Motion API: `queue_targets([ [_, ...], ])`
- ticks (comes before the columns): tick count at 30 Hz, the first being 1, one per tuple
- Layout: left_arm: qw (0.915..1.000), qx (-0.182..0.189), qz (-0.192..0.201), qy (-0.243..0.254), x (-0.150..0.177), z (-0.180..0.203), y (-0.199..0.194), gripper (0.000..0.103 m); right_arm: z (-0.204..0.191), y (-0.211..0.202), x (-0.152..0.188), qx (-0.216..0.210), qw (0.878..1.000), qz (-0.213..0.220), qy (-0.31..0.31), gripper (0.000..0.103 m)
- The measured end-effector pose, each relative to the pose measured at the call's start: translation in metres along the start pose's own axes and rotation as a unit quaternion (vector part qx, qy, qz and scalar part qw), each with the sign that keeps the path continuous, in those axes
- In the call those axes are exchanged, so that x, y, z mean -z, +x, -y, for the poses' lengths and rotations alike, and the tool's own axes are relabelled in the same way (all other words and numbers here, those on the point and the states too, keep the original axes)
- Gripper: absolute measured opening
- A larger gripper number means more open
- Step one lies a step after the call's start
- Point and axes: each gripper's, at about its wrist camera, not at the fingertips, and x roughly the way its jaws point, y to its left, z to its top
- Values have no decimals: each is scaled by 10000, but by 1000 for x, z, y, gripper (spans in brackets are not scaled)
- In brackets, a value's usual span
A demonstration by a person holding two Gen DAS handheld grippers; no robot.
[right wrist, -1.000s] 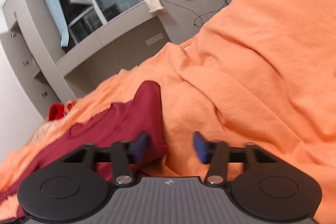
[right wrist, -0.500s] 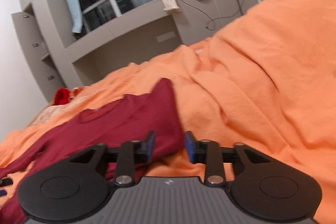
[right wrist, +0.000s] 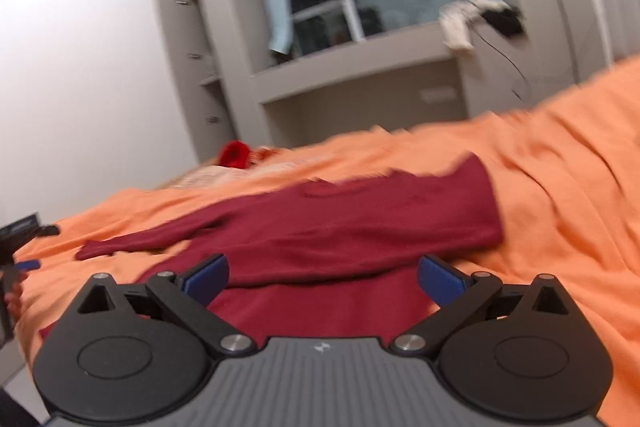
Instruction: Fold small clothes
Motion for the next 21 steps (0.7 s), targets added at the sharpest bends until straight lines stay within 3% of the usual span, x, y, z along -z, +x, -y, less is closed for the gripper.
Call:
queue_targets([
  [3, 9986, -149, 69, -499, -13, -22, 5, 102, -19, -1, 3, -299, 9985, 173, -423, 103],
  [6, 9984, -140, -50, -540, -23, -29, 25, 102, -29, 5, 6, -467, 9970, 174, -585, 103],
  [9, 9958, -243, -622, 628, -36, -6, 67, 102, -28, 13, 11, -630, 9966, 53, -520, 103],
  [12, 9908, -171, -696, 1150, -40, 2, 95, 102, -27, 21, 17, -621, 9960, -176, -623, 103],
  [15, 9910, -254, -937, 920, -40, -3, 124, 102, -28, 26, 21, -560, 9960, -341, -607, 103],
  [18, 9905, -600, -1204, 294, -39, -17, 156, 102, -31, 25, 21, -602, 9952, -297, -713, 103],
  [21, 9846, -1037, -1393, -195, -36, -30, 178, 102, -34, 25, 23, -690, 9937, -335, -813, 103],
])
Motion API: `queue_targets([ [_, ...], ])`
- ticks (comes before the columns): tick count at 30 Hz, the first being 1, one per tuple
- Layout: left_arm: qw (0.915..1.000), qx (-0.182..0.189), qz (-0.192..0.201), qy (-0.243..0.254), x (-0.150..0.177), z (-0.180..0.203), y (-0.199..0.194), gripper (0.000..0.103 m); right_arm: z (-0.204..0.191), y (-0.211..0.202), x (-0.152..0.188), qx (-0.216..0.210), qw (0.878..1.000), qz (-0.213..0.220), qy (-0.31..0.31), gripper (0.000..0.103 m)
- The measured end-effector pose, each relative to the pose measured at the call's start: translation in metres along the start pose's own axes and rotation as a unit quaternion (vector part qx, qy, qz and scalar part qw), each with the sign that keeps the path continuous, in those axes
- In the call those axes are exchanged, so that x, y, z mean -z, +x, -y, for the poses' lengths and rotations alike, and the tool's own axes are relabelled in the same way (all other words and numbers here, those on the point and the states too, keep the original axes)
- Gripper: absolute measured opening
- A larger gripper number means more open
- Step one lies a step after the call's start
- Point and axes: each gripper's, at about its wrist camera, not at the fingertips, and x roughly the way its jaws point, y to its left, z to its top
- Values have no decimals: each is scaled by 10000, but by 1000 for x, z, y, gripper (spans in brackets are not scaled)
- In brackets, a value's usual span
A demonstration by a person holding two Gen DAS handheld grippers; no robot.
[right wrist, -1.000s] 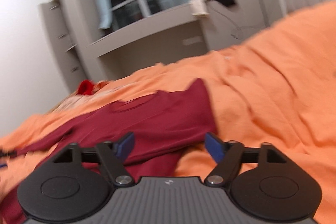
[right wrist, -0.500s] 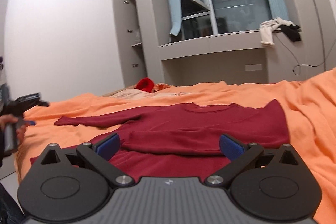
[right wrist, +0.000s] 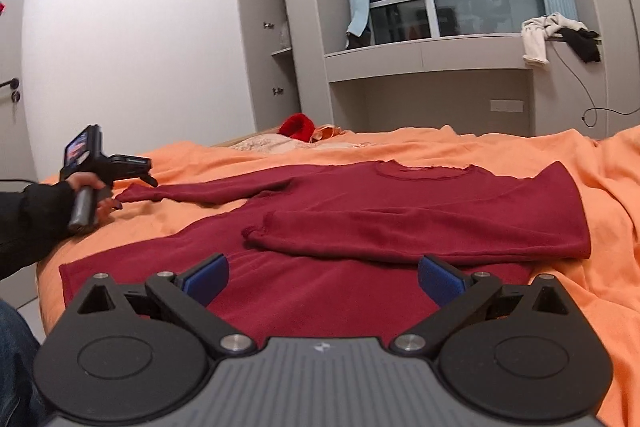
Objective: Fold small clothes
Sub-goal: 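Move the left gripper to the other sleeve cuff and grasp it, then lift the cuff with the left gripper, fold sleeve across body, release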
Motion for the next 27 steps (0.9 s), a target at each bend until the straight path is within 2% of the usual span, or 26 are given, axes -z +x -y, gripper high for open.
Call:
queue_targets([
  [2, 9995, -132, 129, -266, 2, -5, 7, 101, 0, 2, 1, -46, 10000, -88, 7, 103],
  [5, 9977, -511, 322, -310, 2, -7, 13, 93, 5, 4, 3, -104, 9996, -208, 153, 103],
  [8, 9958, -595, 498, -479, -1, -12, 16, 89, 9, 3, 4, -127, 9991, -245, 312, 103],
  [9, 9946, -619, 580, -605, -2, -15, 17, 84, 10, 2, 5, -134, 9989, -264, 366, 103],
  [11, 9915, -638, 780, -826, -2, -20, 17, 73, 13, 3, 6, -156, 9983, -341, 441, 103],
  [12, 9899, -653, 885, -897, -2, -21, 16, 59, 13, 5, 6, -169, 9980, -377, 473, 103],
  [13, 9885, -672, 980, -940, 0, -22, 15, 40, 14, 5, 7, -188, 9977, -413, 511, 103],
  [16, 9866, -600, 1141, -1002, 7, -24, 14, 13, 15, 4, 7, -178, 9972, -442, 584, 103],
  [17, 9865, -531, 1188, -995, 8, -24, 14, 9, 14, 4, 7, -174, 9971, -439, 590, 103],
  [18, 9864, -480, 1232, -974, 8, -23, 12, 5, 13, 4, 7, -178, 9971, -444, 593, 103],
  [22, 9840, -228, 1626, -699, 7, -13, -4, 4, 12, 4, 7, -196, 9966, -496, 623, 103],
  [25, 9814, -104, 1915, -132, 0, 6, -22, 4, 13, 4, 6, -177, 9962, -495, 701, 103],
  [27, 9759, 43, 2158, 322, -3, 23, -38, 4, 14, 2, 6, -175, 9958, -467, 773, 103],
])
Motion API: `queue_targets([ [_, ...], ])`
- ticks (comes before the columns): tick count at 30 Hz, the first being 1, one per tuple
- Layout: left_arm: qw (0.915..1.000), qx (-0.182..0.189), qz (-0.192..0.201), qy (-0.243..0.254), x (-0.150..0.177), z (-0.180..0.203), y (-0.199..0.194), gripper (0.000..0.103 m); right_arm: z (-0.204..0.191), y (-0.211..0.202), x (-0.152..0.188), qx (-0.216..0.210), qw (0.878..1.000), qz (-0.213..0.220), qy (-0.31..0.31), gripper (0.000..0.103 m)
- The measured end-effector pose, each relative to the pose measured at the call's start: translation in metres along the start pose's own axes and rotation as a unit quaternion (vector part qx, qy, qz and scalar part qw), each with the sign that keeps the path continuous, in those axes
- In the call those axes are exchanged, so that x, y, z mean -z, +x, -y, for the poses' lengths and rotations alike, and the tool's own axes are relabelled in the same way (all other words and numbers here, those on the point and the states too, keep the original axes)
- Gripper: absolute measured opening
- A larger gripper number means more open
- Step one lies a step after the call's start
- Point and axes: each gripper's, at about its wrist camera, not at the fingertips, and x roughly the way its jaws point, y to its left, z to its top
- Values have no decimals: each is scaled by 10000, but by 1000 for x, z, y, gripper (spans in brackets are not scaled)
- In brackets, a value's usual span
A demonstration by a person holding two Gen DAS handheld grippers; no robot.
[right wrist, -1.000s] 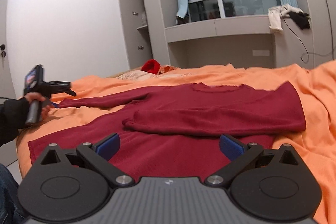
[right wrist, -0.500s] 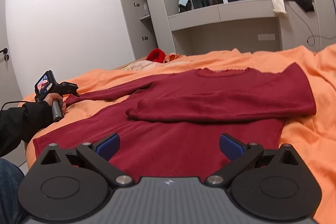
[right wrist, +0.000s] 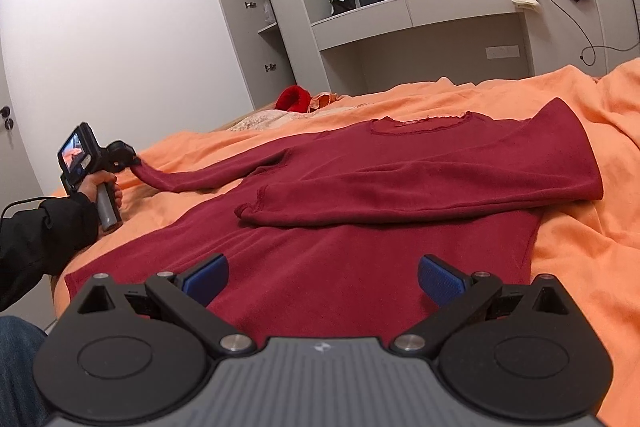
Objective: Fold small clothes
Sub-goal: 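Lift the cuff with the left gripper, fold sleeve across body, release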
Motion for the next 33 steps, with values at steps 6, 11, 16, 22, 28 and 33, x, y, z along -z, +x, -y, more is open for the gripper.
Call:
queue_targets([
  [6, 9882, 1041, 777, 815, -22, 63, -59, 4, 1, -9, -4, -83, 9995, 194, 220, 103],
  [11, 9656, 1919, 1103, 1367, -18, 124, -117, 4, -2, -21, -10, -125, 9988, 420, 234, 103],
  [16, 9405, 2646, 1158, 1790, 14, 187, -165, 4, 0, -34, -18, -17, 9970, 715, 289, 103],
  [22, 9119, 3424, 701, 2153, 75, 252, -206, 4, 19, -51, -26, 226, 9911, 1072, 756, 103],
  [28, 8756, 4040, -269, 2634, 153, 280, -234, 4, 44, -63, -28, 367, 9792, 1318, 1497, 103],
  [33, 8530, 4236, -704, 2967, 208, 263, -241, 5, 46, -66, -26, 428, 9782, 1329, 1534, 103],
])
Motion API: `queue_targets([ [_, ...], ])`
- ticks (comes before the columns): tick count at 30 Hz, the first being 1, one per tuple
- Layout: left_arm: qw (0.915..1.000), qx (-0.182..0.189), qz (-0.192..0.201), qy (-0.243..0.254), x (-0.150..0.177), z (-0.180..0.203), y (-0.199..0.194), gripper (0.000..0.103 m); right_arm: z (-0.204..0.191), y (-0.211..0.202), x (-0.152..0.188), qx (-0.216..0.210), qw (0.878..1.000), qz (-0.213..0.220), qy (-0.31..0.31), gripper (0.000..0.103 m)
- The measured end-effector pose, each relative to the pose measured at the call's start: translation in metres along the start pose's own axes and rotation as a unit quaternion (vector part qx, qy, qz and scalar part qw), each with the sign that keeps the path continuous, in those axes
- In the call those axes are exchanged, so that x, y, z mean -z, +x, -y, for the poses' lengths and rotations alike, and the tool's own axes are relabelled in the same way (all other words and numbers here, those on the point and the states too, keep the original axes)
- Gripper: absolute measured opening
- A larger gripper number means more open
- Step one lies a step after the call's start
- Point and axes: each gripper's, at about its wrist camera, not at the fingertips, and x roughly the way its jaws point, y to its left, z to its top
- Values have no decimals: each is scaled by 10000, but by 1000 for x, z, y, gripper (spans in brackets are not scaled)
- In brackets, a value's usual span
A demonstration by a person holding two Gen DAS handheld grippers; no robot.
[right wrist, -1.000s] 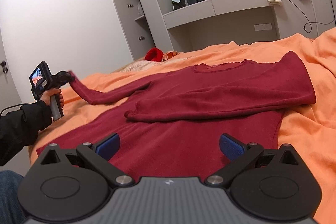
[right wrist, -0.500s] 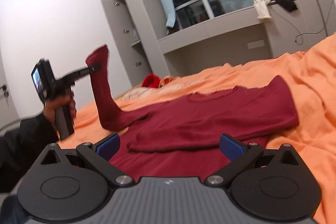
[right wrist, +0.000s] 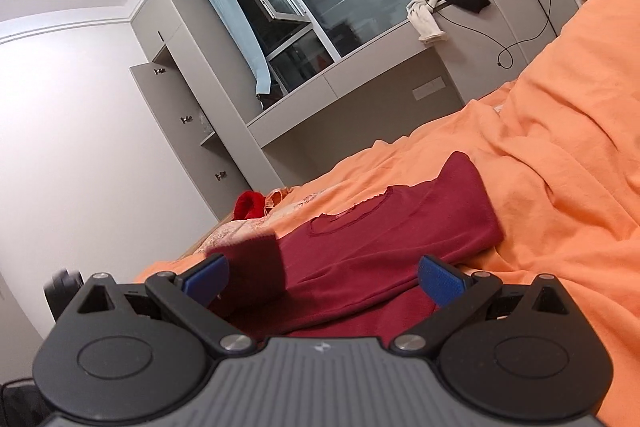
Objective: Fold small clothes
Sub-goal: 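Lift the cuff with the left gripper, fold sleeve across body, release, then bring both grippers over the shirt hem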
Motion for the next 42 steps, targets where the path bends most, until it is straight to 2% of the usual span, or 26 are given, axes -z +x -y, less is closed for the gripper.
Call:
queue_targets([
  [3, 9996, 108, -257, -36, 21, 8, 0, 6, -2, 1, 3, -2, 10000, 2, 8, 103],
  [6, 9980, 250, -514, -254, 27, -1, 2, 10, -3, 2, 4, 17, 10000, -12, 3, 103],
  [8, 9969, 362, -652, -266, 25, -6, -1, 15, -3, 4, 3, 48, 10000, -17, -16, 103],
  [11, 9955, 542, -747, -199, 25, -8, -8, 37, -2, 8, 4, 114, 9999, -38, -10, 103],
  [13, 9950, 615, -774, -158, 20, -8, -11, 55, 0, 10, 5, 197, 9998, -66, -4, 103],
  [14, 9949, 623, -785, -144, 18, -9, -14, 58, 0, 11, 5, 249, 9996, -91, -4, 103],
  [16, 9945, 567, -872, -145, 13, -11, -18, 72, 1, 15, 6, 387, 9991, -174, -27, 103],
  [19, 9942, 457, -905, -346, 8, -18, -34, 86, 3, 19, 9, 636, 9973, -352, -108, 103],
  [23, 9948, 225, -894, -444, 2, -37, -51, 90, 7, 25, 15, 792, 9951, -582, -108, 103],
  [28, 9914, -725, -886, -635, -9, -79, -47, 90, 13, 25, 21, 858, 9934, -741, -198, 103],
  [33, 9863, -1214, -656, -900, -18, -132, -29, 91, 21, 25, 23, 876, 9920, -888, -213, 103],
  [35, 9856, -1225, -543, -1034, -23, -151, -19, 91, 24, 26, 23, 879, 9913, -952, -213, 103],
  [38, 9862, -1015, -493, -1212, -29, -171, 0, 91, 25, 25, 25, 851, 9909, -1013, -247, 103],
  [42, 9858, -671, -658, -1393, -32, -188, 33, 91, 24, 23, 24, 773, 9909, -1036, -362, 103],
])
